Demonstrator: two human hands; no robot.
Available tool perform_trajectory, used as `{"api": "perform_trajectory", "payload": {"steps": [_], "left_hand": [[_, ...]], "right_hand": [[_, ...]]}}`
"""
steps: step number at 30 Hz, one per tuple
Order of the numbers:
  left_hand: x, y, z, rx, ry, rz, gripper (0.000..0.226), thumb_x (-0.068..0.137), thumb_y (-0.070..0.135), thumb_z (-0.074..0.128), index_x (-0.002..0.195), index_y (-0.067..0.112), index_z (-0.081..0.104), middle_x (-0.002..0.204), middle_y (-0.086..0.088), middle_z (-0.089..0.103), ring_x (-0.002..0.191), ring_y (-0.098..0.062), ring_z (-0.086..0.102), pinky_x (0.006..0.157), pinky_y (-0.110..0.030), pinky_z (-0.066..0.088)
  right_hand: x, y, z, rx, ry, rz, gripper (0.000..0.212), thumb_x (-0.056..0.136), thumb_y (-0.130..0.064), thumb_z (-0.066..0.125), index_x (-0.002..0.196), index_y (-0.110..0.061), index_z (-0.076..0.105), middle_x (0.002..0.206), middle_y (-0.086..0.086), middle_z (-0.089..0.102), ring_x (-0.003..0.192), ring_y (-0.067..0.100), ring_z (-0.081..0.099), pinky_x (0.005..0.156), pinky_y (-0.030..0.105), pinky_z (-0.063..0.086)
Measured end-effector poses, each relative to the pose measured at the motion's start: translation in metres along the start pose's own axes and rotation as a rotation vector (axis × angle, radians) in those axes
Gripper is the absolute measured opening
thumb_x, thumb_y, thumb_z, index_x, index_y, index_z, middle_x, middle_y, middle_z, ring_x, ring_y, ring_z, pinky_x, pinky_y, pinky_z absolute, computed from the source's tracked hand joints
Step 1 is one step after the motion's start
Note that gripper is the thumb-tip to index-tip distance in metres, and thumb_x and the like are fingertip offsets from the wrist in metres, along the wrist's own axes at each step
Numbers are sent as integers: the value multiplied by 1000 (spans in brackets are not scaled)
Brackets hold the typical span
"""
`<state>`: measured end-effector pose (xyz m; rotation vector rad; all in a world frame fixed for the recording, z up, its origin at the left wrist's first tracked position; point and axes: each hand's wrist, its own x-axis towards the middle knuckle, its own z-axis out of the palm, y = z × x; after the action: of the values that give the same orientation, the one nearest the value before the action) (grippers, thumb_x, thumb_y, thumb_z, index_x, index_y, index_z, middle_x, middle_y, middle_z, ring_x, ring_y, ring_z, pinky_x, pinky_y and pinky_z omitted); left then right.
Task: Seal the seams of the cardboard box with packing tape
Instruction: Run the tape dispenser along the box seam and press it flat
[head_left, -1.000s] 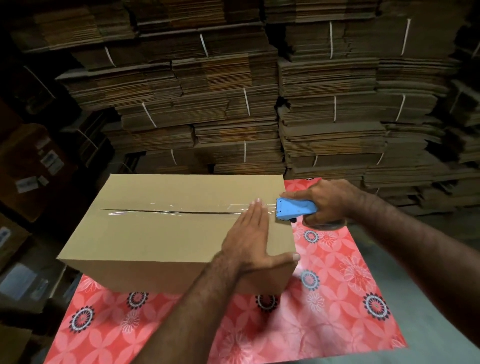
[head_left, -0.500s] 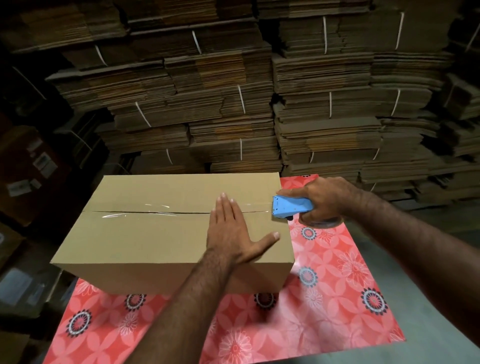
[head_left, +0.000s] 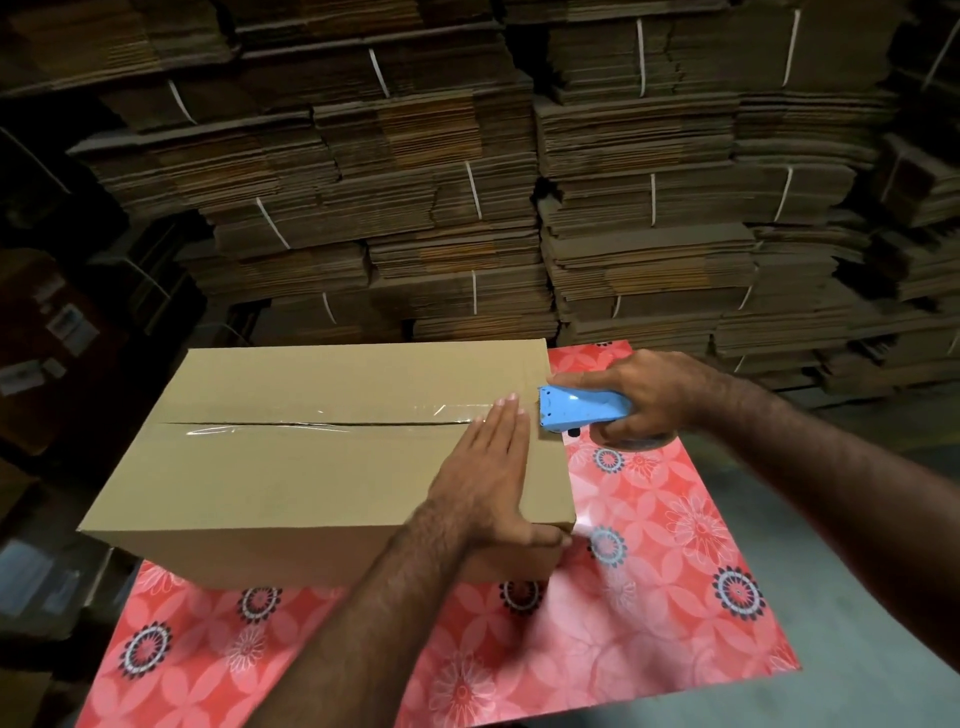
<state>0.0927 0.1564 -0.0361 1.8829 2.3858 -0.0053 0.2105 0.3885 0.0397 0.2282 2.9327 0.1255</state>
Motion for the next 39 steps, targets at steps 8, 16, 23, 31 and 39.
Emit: {"api": "perform_trajectory", "payload": {"steps": [8, 16, 23, 31, 39], "left_hand": [[-7, -7, -1, 8, -36, -17, 142, 62, 97, 38, 156, 4, -13, 163, -13, -26, 151, -23, -23, 124, -44, -8], [1, 10, -16, -69, 70, -37, 124, 73, 95, 8, 159, 6, 3, 167, -10, -8, 155, -21, -6, 125, -45, 2], [39, 21, -10, -39, 137, 130, 84, 96, 64, 24, 151, 2, 32, 161, -18, 29, 149, -32, 27, 123, -44, 19], [38, 21, -10, 30, 125, 154, 79, 95, 58, 35, 143, -3, 43, 155, -24, 37, 144, -38, 35, 119, -48, 28], [50, 24, -19, 158, 115, 230, 76, 93, 61, 37, 126, -4, 56, 146, -25, 46, 142, -37, 34, 120, -47, 22]], "right_hand": [[-26, 49, 32, 59, -82, 50, 81, 82, -70, 55, 151, -57, 16, 95, -4, 59, 78, 13, 53, 70, 30, 49], [-11, 37, 64, 130, -27, 11, 84, 78, -70, 52, 153, -53, 19, 98, 2, 69, 84, 22, 63, 77, 35, 53], [-16, 30, 68, 186, 4, 21, 82, 85, -61, 62, 155, -47, 22, 98, 2, 69, 81, 18, 59, 69, 23, 35], [-28, 23, 115, 134, -186, 279, 80, 79, -66, 63, 150, -52, 30, 119, 0, 68, 102, 20, 62, 78, 32, 47], [-10, -67, 187, 384, -28, 808, 80, 86, -61, 56, 152, -22, 32, 125, 14, 58, 105, 33, 62, 81, 40, 48]]}}
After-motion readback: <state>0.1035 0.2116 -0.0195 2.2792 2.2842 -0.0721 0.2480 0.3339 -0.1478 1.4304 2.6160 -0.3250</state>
